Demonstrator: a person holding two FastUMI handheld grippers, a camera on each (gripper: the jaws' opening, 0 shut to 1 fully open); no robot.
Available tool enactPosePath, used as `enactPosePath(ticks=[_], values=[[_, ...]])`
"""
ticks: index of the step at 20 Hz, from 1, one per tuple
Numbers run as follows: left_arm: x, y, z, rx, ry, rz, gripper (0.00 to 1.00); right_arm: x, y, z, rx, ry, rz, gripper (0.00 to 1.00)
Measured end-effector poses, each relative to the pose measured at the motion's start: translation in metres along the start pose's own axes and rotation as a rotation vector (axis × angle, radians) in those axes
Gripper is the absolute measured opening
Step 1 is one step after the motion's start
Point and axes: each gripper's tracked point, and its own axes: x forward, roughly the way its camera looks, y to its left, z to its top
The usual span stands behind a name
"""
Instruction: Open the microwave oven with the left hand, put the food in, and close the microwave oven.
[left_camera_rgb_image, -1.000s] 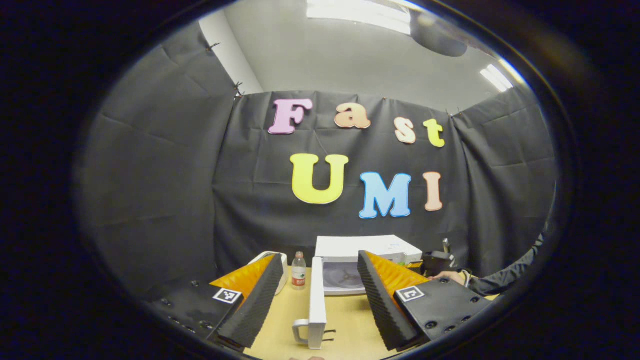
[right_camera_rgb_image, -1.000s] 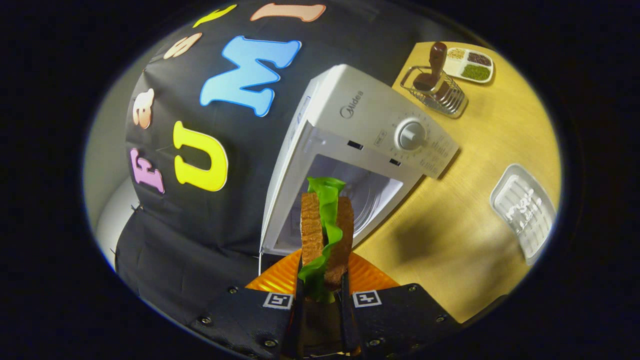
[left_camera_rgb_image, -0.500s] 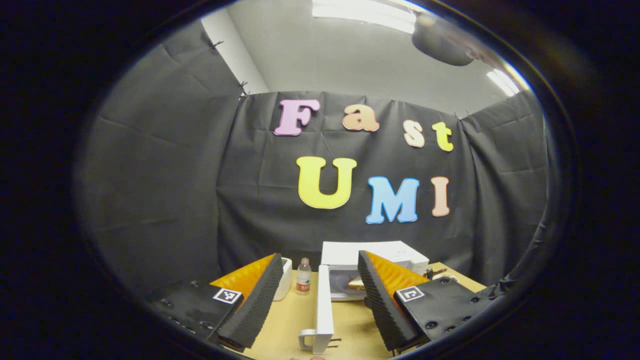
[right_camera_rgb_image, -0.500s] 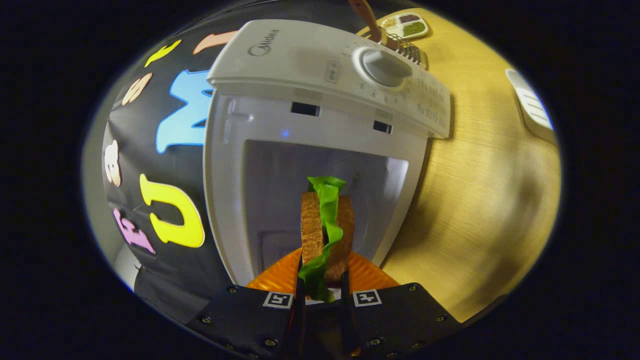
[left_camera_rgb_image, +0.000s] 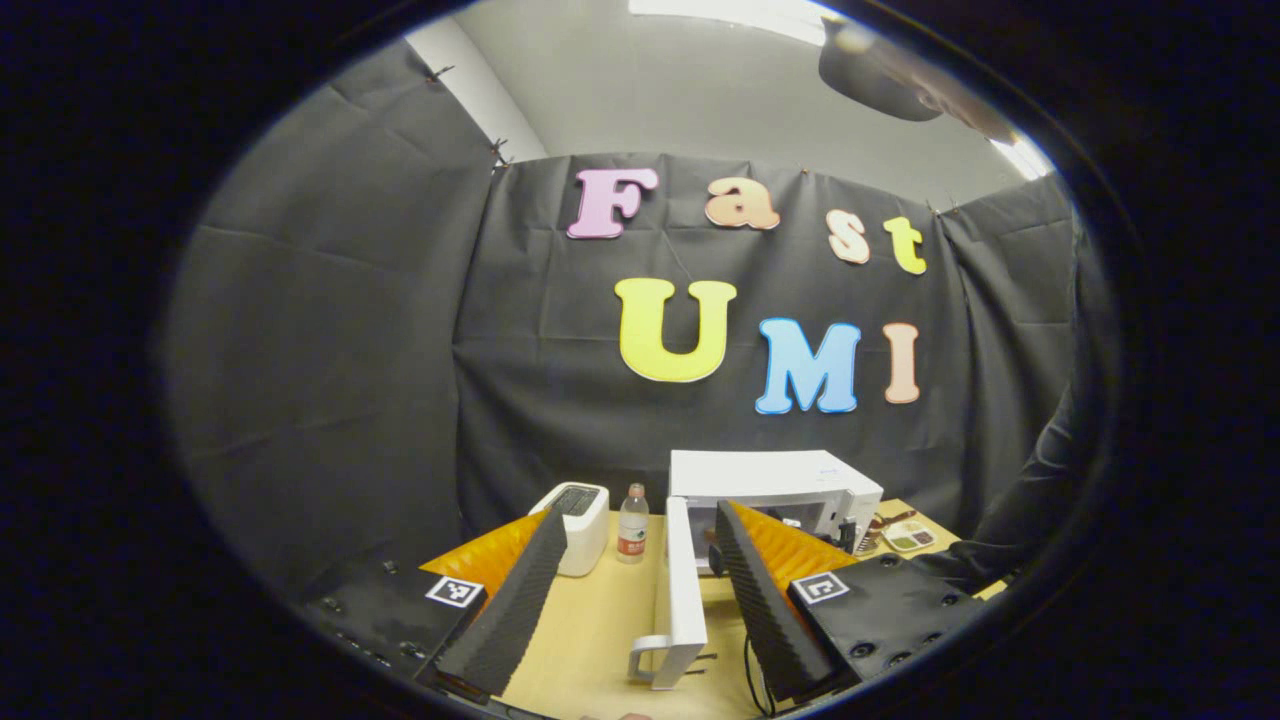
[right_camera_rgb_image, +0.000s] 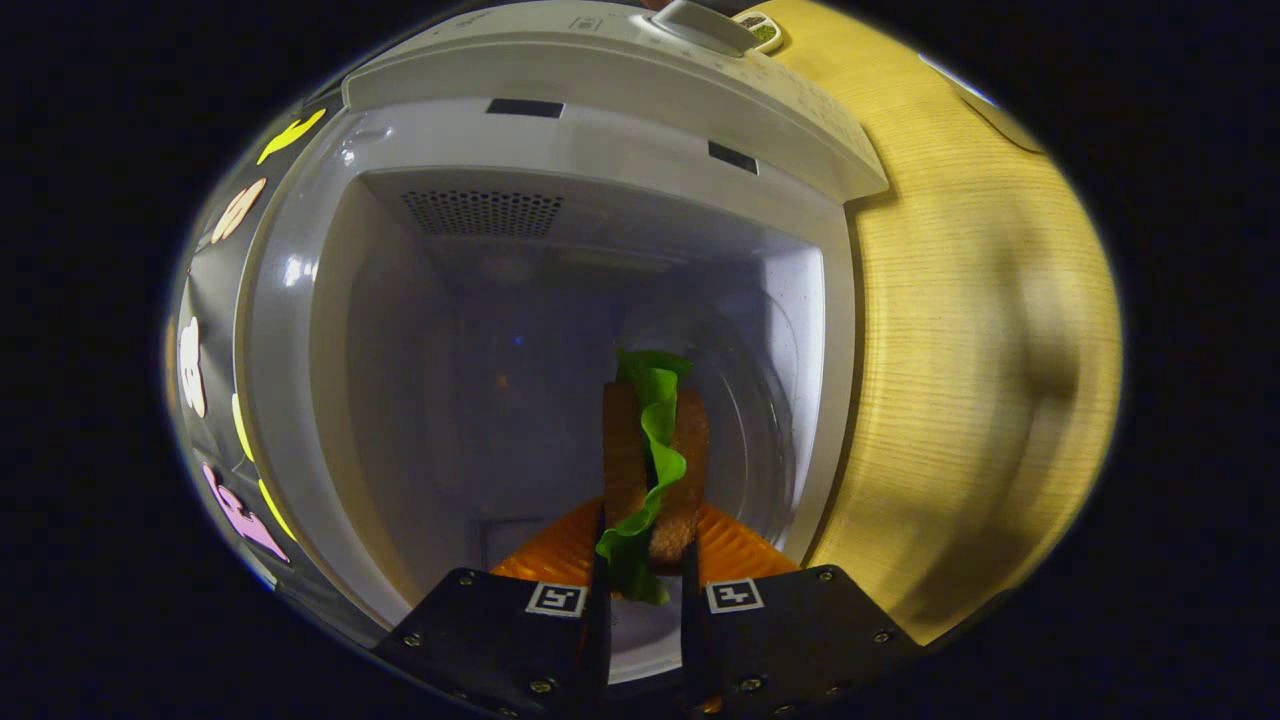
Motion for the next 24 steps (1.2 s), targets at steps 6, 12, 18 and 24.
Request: enactPosePath(ticks=[6, 12, 18, 24], values=[[-0.014, -0.009, 0.003, -0.067, -0.017, -0.026, 0.94, 0.01, -0.003, 0.006, -0.039, 0.002, -0.045, 0.32], [-0.024, -0.037, 0.015, -0.115, -0.065, -0.141, 0.96, -0.013, -0.008, 0.014, -0.149, 0.025, -0.109, 0.9], [-0.017, -0.027, 0.003, -0.123, -0.063, -0.115, 0.94, -0.056, -0.013, 0.029, -0.396, 0.049, -0.081, 0.95], [0.001, -0.031, -0.001, -0.069, -0.063, -0.104, 0.96, -0.128, 0.023, 0.037, -0.952, 0.039, 0.05, 0.95]])
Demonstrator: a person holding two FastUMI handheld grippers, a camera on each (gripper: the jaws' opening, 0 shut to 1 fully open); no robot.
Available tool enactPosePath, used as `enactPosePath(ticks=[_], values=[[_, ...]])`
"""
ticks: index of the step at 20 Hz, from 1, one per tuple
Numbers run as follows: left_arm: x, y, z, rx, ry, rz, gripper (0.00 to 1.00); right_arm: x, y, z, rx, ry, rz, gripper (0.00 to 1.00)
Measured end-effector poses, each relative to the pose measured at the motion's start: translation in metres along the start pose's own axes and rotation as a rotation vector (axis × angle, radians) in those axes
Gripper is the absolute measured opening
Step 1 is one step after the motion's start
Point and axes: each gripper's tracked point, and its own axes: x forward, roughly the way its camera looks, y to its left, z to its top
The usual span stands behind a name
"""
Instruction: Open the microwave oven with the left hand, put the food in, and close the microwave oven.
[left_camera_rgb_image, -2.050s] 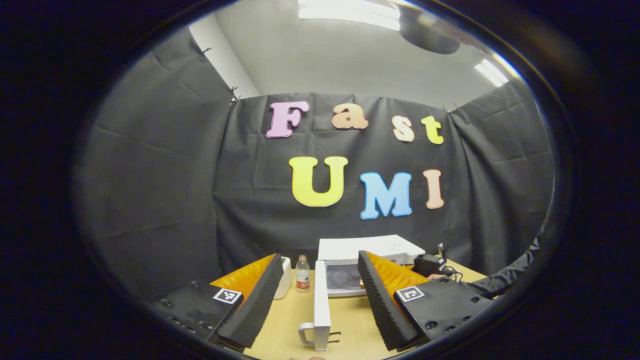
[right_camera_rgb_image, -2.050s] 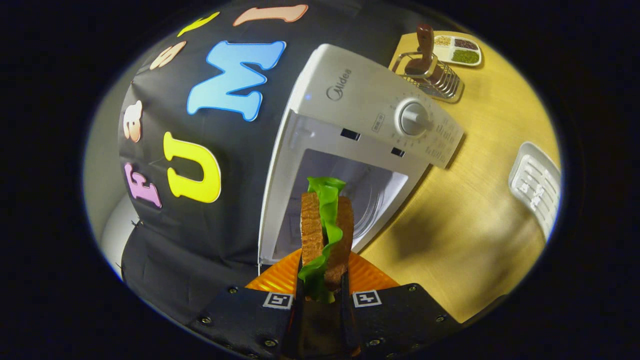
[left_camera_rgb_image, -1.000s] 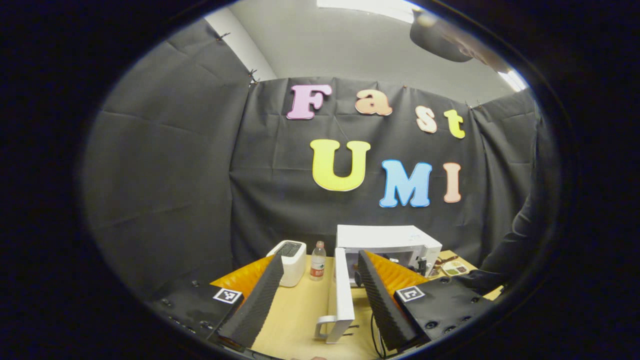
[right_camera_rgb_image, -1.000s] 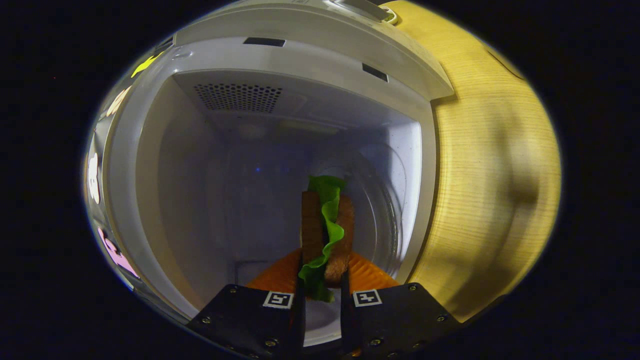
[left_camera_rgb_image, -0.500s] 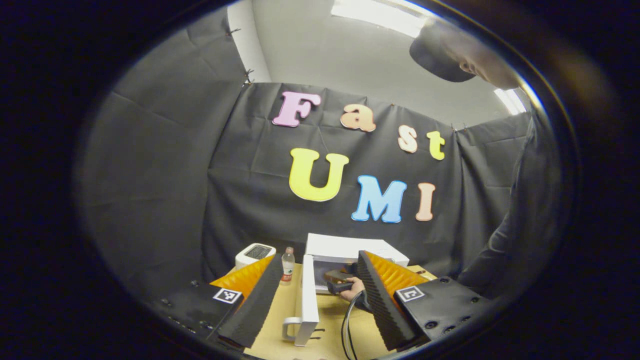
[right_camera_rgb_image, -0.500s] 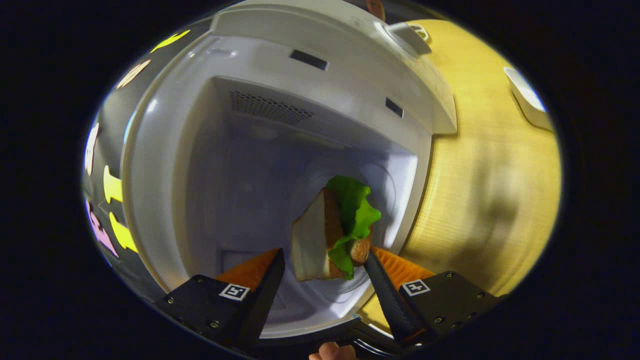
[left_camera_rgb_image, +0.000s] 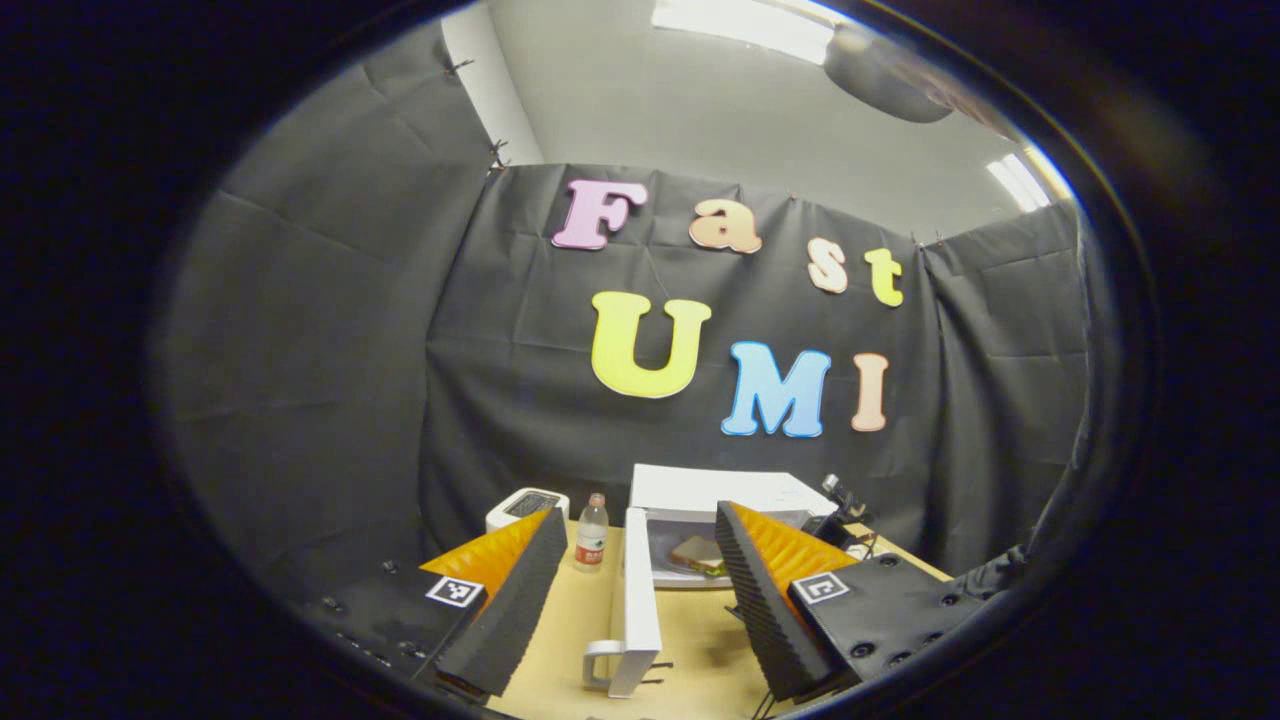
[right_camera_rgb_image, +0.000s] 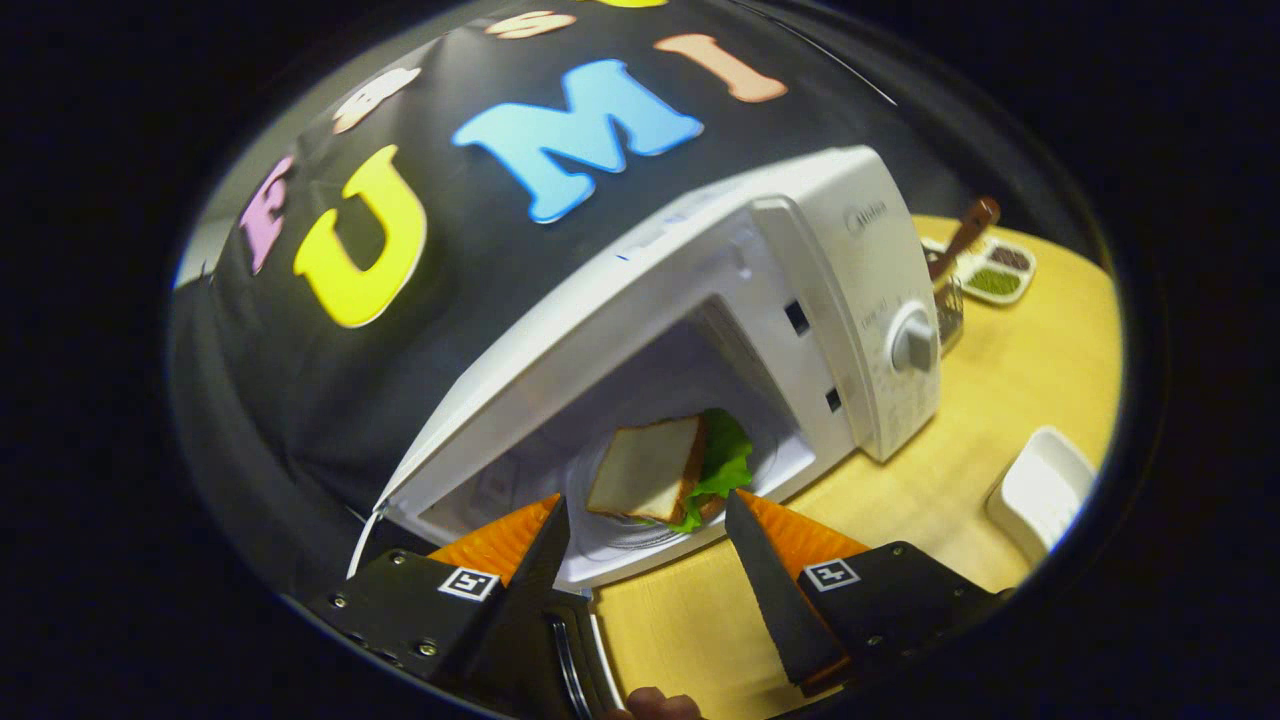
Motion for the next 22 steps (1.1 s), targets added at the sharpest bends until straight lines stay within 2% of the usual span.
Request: enactPosePath(ticks=[4, 6, 9, 12, 14, 18, 21, 22], values=[[0.009, -0.01, 0.0, 0.041, -0.006, -0.009, 0.96, -0.044, 0.003, 0.03, -0.266, -0.058, 0.012, 0.95], [0.012, -0.012, -0.005, 0.068, 0.002, 0.002, 0.94, -0.069, 0.006, 0.049, -0.348, -0.1, 0.026, 0.95], [0.021, -0.018, -0.01, 0.051, 0.005, 0.006, 0.94, -0.114, 0.017, 0.087, -0.385, -0.174, 0.056, 0.95], [0.03, -0.012, -0.017, 0.054, 0.01, 0.035, 0.94, -0.166, 0.009, 0.114, -0.461, -0.238, 0.041, 0.94], [0.036, -0.012, -0.02, 0.066, 0.013, 0.043, 0.96, -0.202, 0.017, 0.127, -0.486, -0.274, 0.062, 0.95], [0.047, -0.015, -0.011, 0.127, 0.001, 0.05, 0.94, -0.248, 0.007, 0.148, -0.498, -0.272, 0.067, 0.94], [0.057, -0.026, 0.005, 0.178, -0.03, 0.048, 0.96, -0.273, -0.008, 0.172, -0.57, -0.314, 0.037, 0.94], [0.06, -0.031, 0.005, 0.177, -0.029, 0.041, 0.94, -0.28, -0.01, 0.177, -0.575, -0.325, 0.032, 0.94]])
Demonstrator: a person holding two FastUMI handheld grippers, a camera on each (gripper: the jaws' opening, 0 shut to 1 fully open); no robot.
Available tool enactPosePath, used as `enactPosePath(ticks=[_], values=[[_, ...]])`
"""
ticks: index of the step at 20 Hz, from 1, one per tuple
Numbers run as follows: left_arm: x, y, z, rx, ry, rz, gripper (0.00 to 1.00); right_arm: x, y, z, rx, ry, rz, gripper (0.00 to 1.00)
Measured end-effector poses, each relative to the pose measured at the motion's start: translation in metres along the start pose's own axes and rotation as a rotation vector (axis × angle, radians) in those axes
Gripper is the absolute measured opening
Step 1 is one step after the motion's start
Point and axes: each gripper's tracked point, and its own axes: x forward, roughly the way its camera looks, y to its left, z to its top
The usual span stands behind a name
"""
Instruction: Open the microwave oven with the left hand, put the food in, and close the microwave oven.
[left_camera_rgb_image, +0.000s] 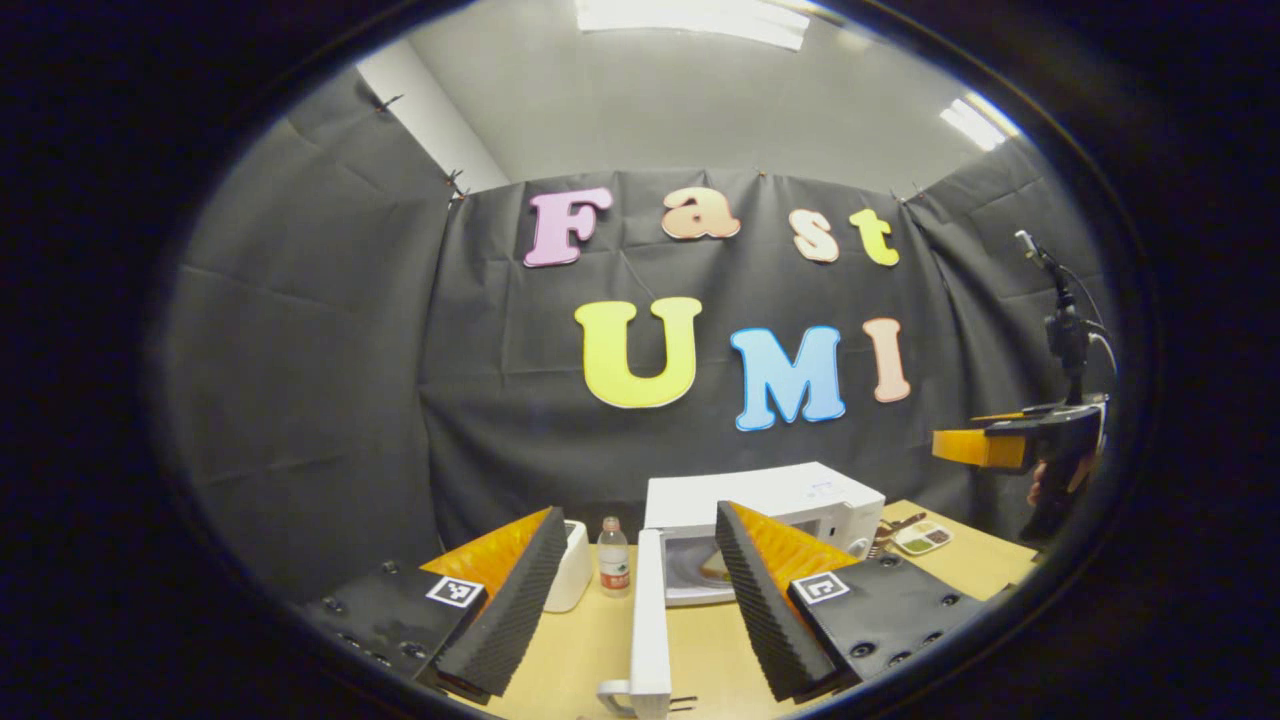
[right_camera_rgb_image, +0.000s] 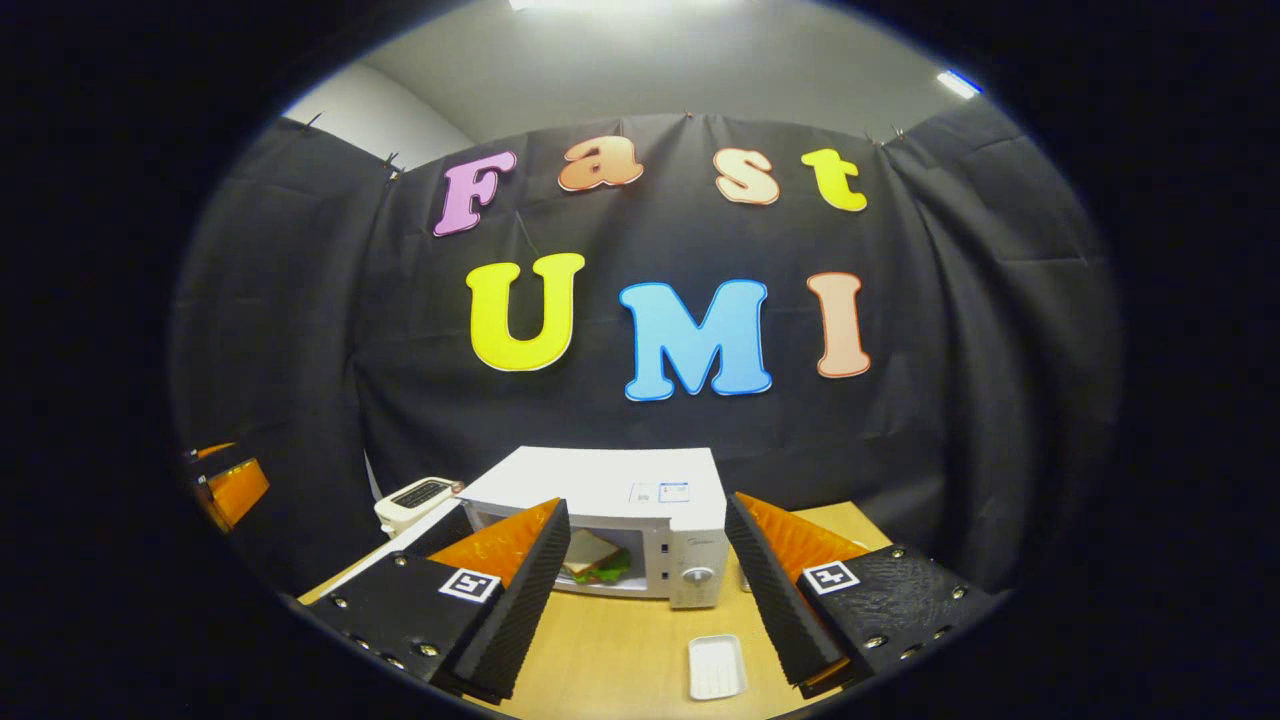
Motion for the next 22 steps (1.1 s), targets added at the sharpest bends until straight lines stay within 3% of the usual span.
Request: enactPosePath(ticks=[9, 10, 12, 14, 22], values=[[-0.002, -0.009, -0.017, -0.034, 0.035, -0.044, 0.94, -0.029, -0.033, 0.027, 0.06, -0.078, -0.086, 0.94], [-0.006, -0.014, -0.023, -0.042, 0.058, -0.076, 0.94, -0.028, -0.034, 0.028, 0.059, -0.082, -0.09, 0.94], [-0.016, 0.009, -0.034, 0.0, 0.103, -0.025, 0.51, -0.028, -0.035, 0.029, 0.066, -0.08, -0.096, 0.94], [-0.017, -0.001, -0.063, 0.0, 0.17, -0.07, 0.07, -0.028, -0.033, 0.028, 0.075, -0.078, -0.092, 0.94], [-0.045, 0.029, -0.137, 0.007, 0.333, -0.072, 0.07, -0.029, -0.05, 0.025, 0.078, -0.073, -0.121, 0.94]])
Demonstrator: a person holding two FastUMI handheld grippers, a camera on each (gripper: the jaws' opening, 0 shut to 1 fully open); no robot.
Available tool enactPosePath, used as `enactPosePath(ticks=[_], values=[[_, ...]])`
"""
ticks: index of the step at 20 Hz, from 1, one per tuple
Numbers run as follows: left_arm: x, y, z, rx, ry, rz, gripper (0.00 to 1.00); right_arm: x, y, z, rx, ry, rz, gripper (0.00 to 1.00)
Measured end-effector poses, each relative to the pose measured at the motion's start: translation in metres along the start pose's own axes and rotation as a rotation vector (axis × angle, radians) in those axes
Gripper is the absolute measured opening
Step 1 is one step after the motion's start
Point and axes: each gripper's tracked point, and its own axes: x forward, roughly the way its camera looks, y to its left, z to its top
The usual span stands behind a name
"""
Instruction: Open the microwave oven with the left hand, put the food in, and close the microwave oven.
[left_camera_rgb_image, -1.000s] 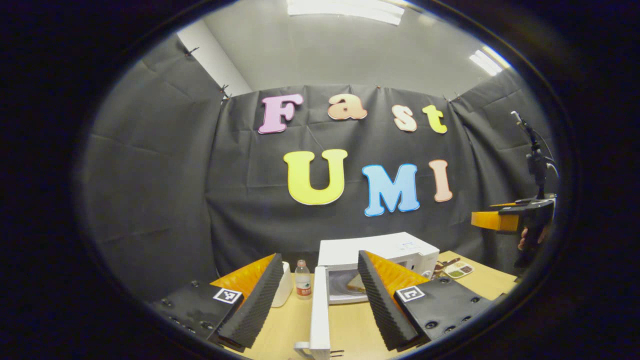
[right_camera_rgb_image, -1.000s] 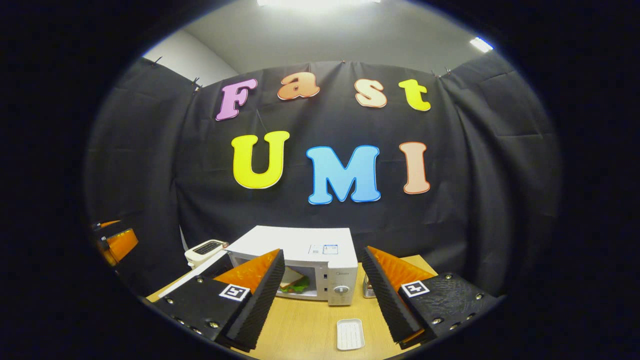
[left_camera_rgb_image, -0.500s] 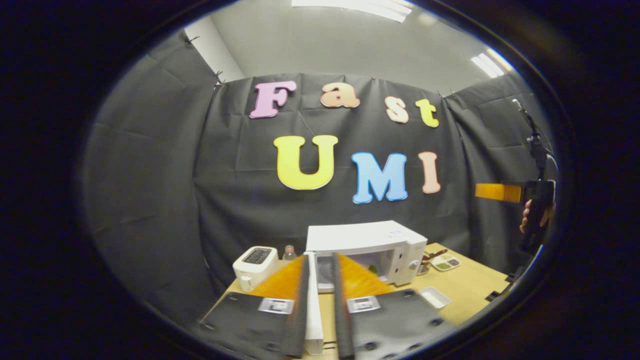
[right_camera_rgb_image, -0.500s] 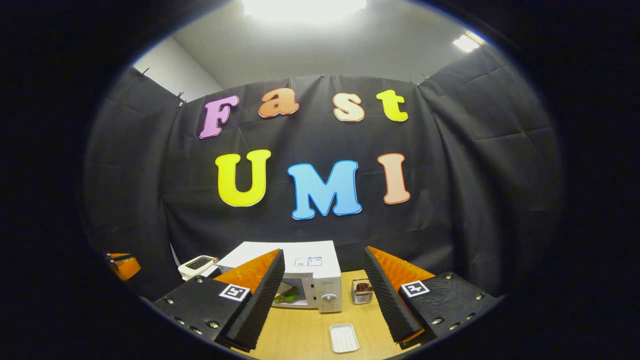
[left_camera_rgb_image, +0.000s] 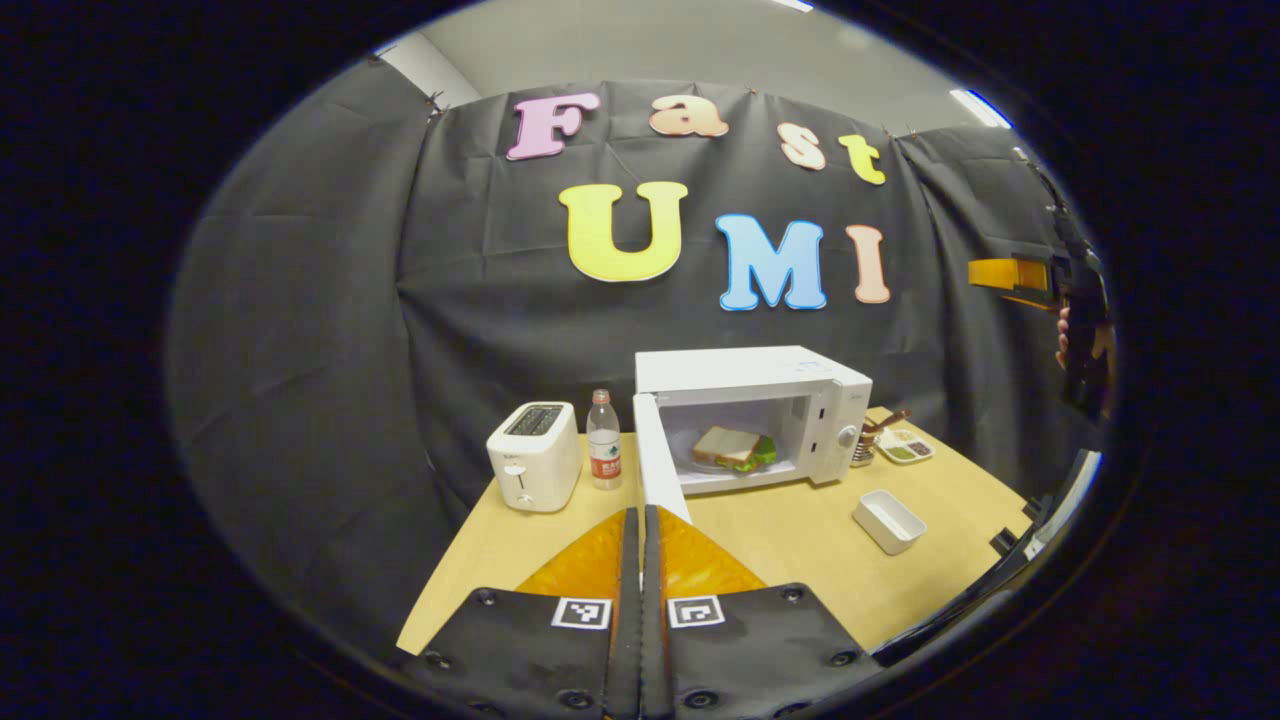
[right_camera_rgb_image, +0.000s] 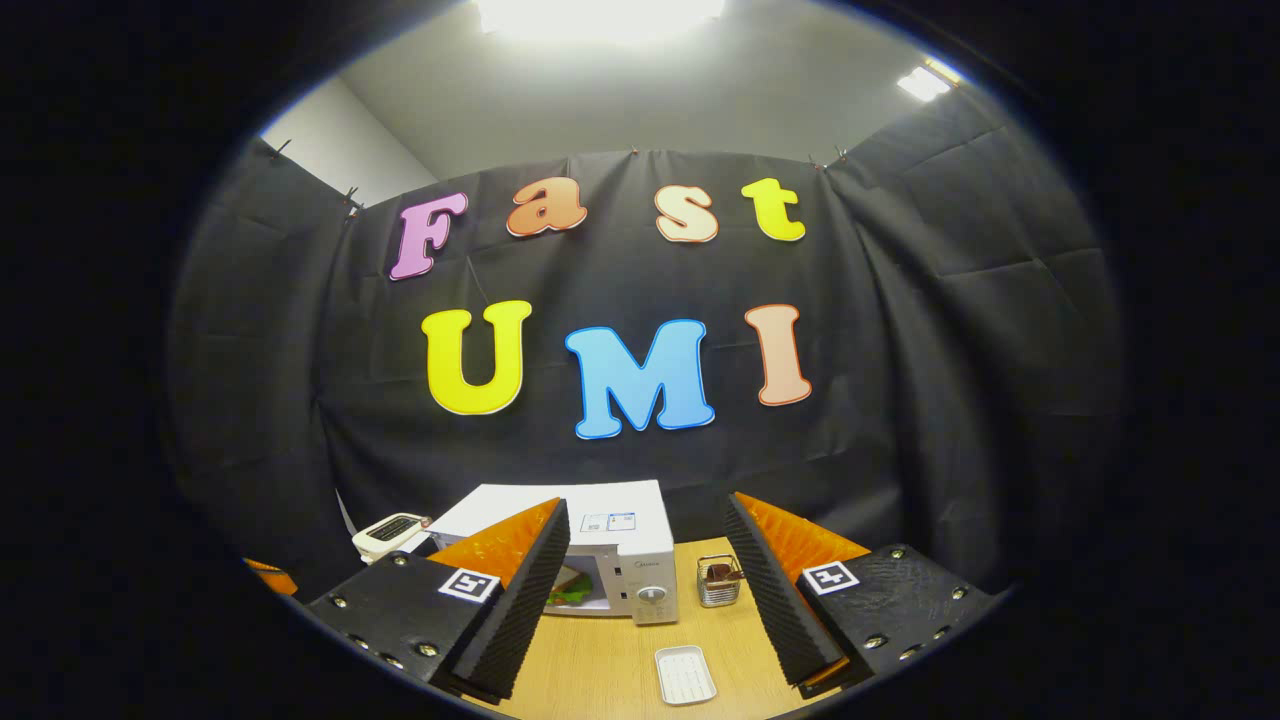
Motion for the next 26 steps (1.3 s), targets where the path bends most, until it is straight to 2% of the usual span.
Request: enactPosePath(ticks=[6, 13, 26], values=[[0.014, 0.012, -0.05, -0.004, 0.118, -0.009, 0.07, 0.006, -0.009, -0.012, -0.025, 0.029, -0.014, 0.94], [0.021, -0.004, -0.064, -0.001, 0.152, -0.028, 0.06, 0.012, -0.026, -0.018, -0.015, 0.047, -0.034, 0.94], [0.042, -0.11, -0.056, 0.001, 0.149, -0.179, 0.07, 0.034, -0.067, -0.012, -0.028, 0.046, -0.044, 0.94]])
